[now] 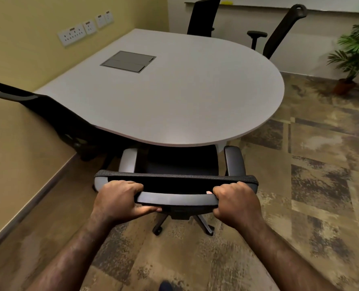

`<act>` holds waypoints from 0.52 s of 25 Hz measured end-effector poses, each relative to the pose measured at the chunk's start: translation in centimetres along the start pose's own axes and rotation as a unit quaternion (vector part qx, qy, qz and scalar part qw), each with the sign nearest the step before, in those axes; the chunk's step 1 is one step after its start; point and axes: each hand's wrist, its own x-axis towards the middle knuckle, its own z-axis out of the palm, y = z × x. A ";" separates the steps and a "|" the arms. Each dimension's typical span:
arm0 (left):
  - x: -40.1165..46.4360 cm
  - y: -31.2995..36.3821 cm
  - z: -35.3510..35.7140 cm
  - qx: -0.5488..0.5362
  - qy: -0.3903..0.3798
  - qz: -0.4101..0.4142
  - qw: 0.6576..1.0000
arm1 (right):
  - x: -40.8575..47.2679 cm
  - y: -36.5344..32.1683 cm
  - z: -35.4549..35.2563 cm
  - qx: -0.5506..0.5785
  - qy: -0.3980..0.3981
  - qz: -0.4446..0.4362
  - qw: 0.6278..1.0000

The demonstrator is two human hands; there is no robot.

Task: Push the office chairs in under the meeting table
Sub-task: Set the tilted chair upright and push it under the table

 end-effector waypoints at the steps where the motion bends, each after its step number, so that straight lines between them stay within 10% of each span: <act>1: 0.0 -0.3 0.0 0.002 0.002 0.002 1.000 | 0.0 -0.4 0.1 0.000 0.002 0.004 1.000; 13: 0.5 -7.9 -0.1 -0.020 0.050 0.079 0.995 | 0.8 -8.5 1.3 0.002 0.055 0.065 0.996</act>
